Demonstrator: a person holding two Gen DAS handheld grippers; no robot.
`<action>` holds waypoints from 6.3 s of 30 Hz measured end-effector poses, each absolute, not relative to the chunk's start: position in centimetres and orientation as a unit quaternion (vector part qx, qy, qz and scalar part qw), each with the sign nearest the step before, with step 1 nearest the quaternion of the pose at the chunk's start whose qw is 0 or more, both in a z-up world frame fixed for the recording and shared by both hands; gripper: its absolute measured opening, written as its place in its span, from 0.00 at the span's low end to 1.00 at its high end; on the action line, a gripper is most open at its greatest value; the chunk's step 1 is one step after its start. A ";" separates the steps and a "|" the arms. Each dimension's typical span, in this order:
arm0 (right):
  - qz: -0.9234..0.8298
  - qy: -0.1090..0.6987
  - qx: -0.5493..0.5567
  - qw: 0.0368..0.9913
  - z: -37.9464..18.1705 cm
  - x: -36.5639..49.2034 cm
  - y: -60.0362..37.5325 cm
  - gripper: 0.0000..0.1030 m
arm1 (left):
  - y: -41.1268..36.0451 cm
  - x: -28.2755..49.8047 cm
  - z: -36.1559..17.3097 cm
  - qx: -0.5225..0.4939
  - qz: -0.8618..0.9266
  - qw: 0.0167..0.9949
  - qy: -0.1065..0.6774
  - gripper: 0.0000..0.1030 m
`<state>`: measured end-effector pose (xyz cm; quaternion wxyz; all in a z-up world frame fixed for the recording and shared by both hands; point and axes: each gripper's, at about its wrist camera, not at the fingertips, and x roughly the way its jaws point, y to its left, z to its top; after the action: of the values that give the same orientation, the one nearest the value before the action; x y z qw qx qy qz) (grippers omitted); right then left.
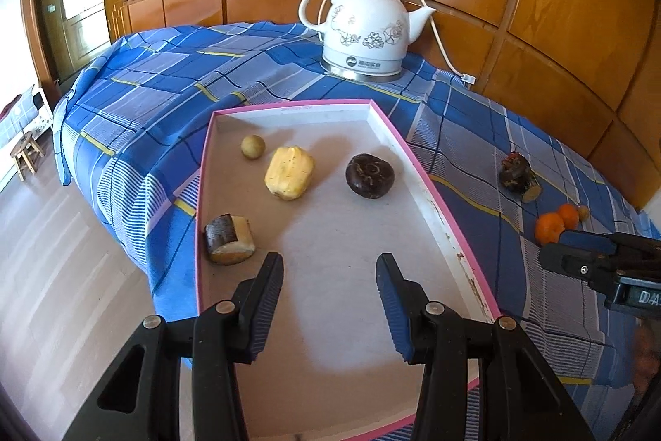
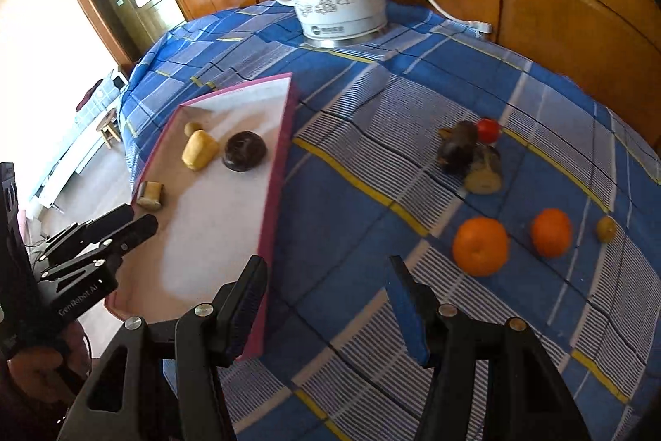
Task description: Organize fruits
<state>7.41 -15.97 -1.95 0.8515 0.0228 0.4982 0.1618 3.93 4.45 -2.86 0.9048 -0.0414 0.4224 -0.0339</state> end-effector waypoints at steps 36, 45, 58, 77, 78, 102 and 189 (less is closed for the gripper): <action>-0.088 0.497 0.096 0.858 -2.8 5.9 -40.4 0.58 | -2.6 4.9 -2.9 0.022 -0.102 0.888 0.449 0.46; -0.094 0.486 0.138 0.858 -2.2 5.8 -41.6 0.58 | -8.4 6.0 -2.6 0.041 -0.167 0.873 0.457 0.46; -0.088 0.490 0.144 0.855 -2.1 5.7 -41.6 0.58 | -17.5 8.9 -4.0 0.056 -0.243 0.842 0.479 0.55; -0.093 0.485 0.147 0.857 -1.8 5.7 -41.9 0.58 | -18.4 9.1 -6.8 0.035 -0.264 0.837 0.479 0.39; -0.093 0.485 0.148 0.857 -1.9 5.7 -42.0 0.58 | -18.0 8.5 -6.7 0.037 -0.264 0.838 0.476 0.39; 0.086 0.511 0.233 0.823 -2.4 13.2 -34.6 0.36 | -16.8 5.5 -8.2 0.088 -0.275 0.856 0.429 0.40; 0.022 0.579 0.340 0.740 -8.3 8.2 -41.2 0.59 | -17.4 4.9 -8.4 0.116 -0.256 0.867 0.412 0.41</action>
<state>8.19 -41.18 -8.28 0.7403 0.3404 0.5793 0.0224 4.94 -17.38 -8.40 0.8670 0.1155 0.4118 -0.2557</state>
